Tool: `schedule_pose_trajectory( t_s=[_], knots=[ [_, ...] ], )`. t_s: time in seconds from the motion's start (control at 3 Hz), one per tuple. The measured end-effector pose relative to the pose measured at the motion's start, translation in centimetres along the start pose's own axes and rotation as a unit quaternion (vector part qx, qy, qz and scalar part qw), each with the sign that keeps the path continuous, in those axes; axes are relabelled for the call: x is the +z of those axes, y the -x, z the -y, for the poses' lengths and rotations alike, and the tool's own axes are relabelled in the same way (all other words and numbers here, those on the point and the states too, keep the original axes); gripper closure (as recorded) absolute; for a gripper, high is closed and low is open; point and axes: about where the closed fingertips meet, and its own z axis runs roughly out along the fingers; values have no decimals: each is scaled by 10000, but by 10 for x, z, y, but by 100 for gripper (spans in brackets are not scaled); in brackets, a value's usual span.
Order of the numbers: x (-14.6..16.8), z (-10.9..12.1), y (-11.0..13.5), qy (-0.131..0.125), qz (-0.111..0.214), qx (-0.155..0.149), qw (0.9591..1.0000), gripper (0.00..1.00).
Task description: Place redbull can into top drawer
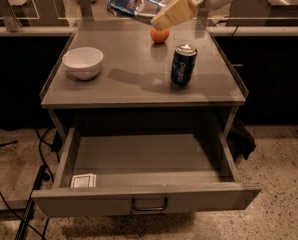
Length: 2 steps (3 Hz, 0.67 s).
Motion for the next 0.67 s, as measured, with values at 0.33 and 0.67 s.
schedule_pose_trajectory(
  t_s=[0.33,0.67],
  knots=[
    [1,-1,0,11,-7,-11,10000,100],
    [-16,-21,0,45,-155,-229,9996,100]
  ],
)
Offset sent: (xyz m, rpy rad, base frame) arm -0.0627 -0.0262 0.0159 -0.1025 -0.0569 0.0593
